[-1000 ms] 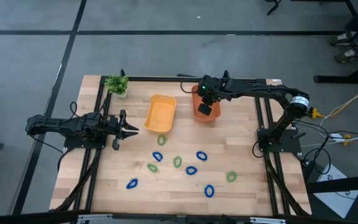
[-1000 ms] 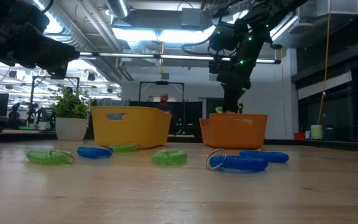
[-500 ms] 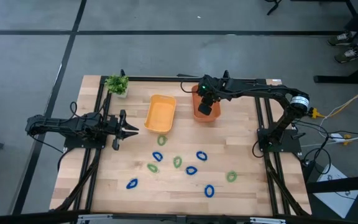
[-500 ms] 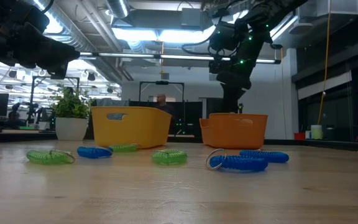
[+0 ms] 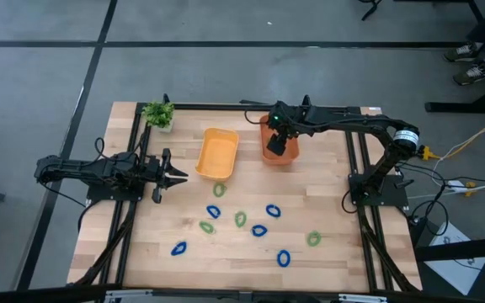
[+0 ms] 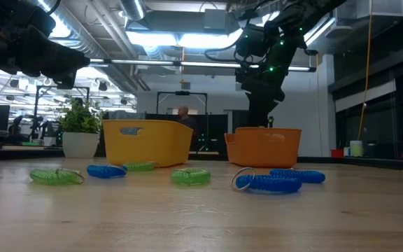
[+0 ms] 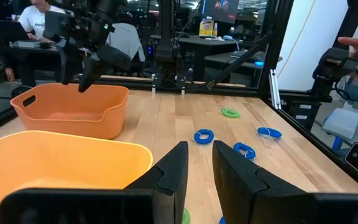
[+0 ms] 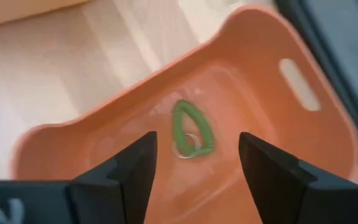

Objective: Sort items
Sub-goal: Put the blue keychain into the yellow bin

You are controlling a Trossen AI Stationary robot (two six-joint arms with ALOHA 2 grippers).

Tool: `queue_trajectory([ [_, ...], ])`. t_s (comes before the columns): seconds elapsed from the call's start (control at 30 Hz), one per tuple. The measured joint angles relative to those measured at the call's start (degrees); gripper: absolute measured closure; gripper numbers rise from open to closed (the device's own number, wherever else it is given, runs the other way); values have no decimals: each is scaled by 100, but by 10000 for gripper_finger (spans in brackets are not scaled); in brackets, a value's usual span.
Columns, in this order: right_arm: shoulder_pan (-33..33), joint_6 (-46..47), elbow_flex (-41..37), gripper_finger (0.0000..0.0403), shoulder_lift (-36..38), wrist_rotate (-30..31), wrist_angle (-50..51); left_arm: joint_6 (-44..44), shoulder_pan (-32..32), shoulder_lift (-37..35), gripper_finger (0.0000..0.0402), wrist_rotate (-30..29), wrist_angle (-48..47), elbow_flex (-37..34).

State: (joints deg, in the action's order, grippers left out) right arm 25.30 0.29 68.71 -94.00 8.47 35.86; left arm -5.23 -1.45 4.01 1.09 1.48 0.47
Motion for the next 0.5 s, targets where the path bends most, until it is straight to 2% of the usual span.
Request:
queue_trajectory([
  [0.33,-2,175,50,177,0,-1040,45,-1,0,0,331,1,0,0],
  [0.5,-2,573,289,177,0,-1835,85,0,0,0,332,-1,0,0],
])
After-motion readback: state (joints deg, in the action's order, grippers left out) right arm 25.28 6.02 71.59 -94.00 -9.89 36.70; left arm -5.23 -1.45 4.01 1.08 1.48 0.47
